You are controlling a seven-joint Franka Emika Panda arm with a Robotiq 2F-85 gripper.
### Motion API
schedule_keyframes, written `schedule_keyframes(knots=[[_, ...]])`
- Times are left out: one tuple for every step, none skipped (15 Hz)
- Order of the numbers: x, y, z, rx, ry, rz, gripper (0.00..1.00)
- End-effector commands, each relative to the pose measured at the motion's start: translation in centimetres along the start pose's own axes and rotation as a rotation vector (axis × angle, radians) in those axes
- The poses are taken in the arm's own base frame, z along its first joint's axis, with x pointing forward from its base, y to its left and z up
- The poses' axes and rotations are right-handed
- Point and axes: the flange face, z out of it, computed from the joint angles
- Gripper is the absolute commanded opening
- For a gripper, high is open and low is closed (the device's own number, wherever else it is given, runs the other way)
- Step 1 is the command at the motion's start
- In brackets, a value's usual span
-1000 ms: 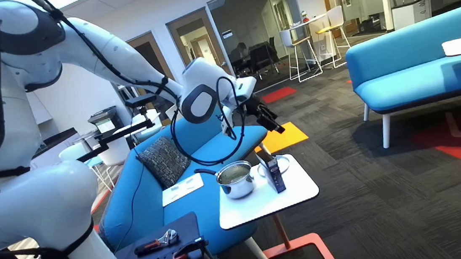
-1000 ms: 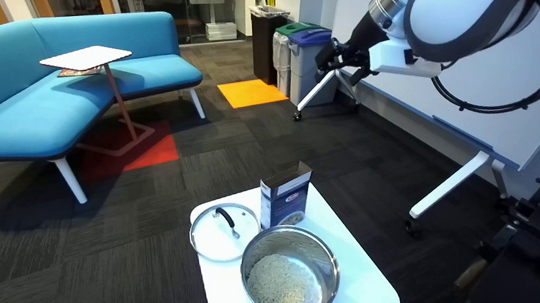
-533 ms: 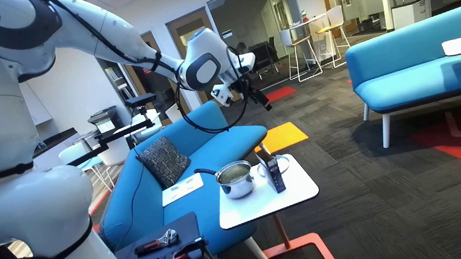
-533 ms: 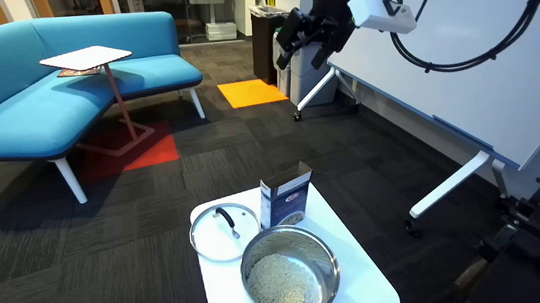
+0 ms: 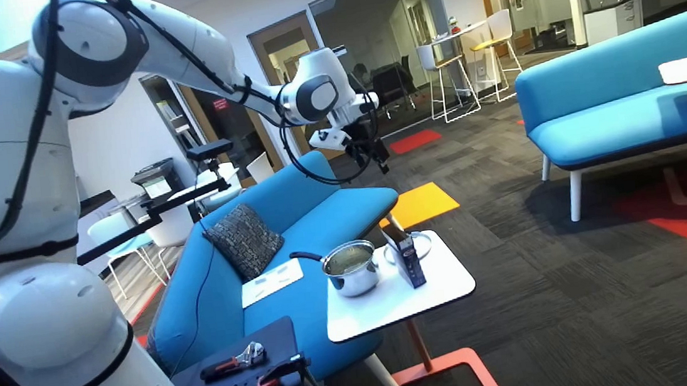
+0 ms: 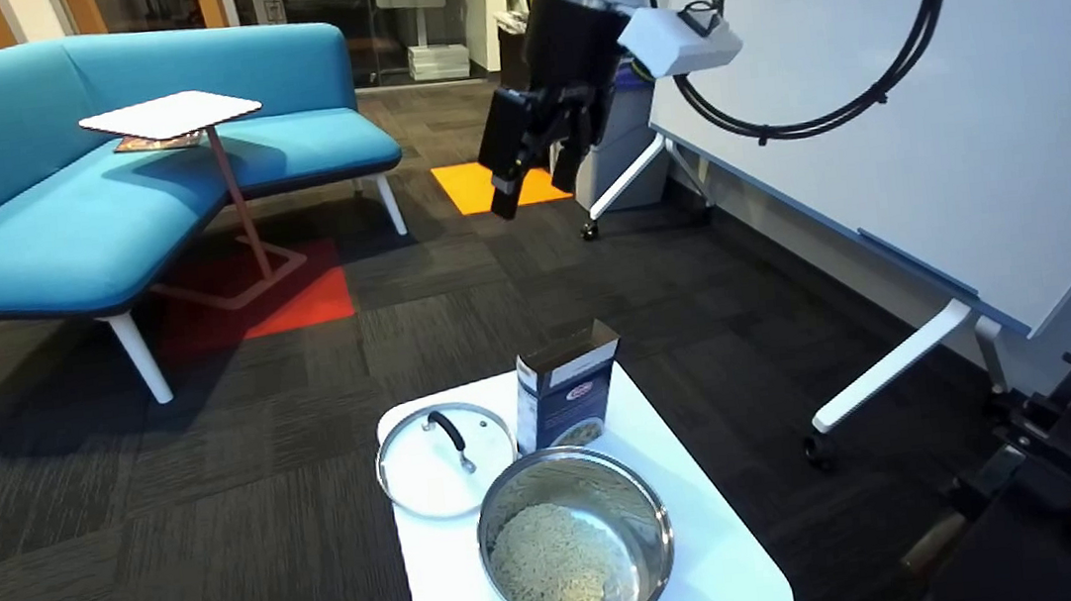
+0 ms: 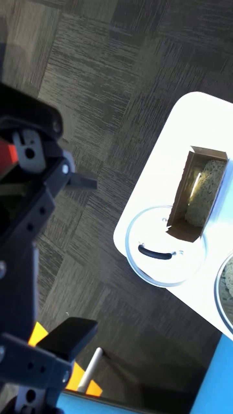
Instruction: Pour some of the contents of the blue box into the silver pot and close the pot with the glass lid
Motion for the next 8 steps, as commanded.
schedule_keyframes(knots=[[0.6, -0.5, 0.9, -0.013, -0.013, -0.028, 1.0], [0.9, -0.7, 1.8, -0.017, -0.018, -0.033, 1.0], [0.8, -0.7, 2.3, -0.014, -0.024, -0.035, 1.0], [0.8, -0.7, 2.3, -0.011, -0.025, -0.036, 1.0], [0.9, -0.6, 2.0, -0.009, -0.021, -0.034, 1.0], [1.0, -0.6, 1.8, -0.008, -0.018, -0.033, 1.0], [1.0, -0.6, 1.7, -0.007, -0.017, -0.033, 1.0], [1.4, -0.2, 1.9, -0.026, -0.019, -0.015, 1.0]])
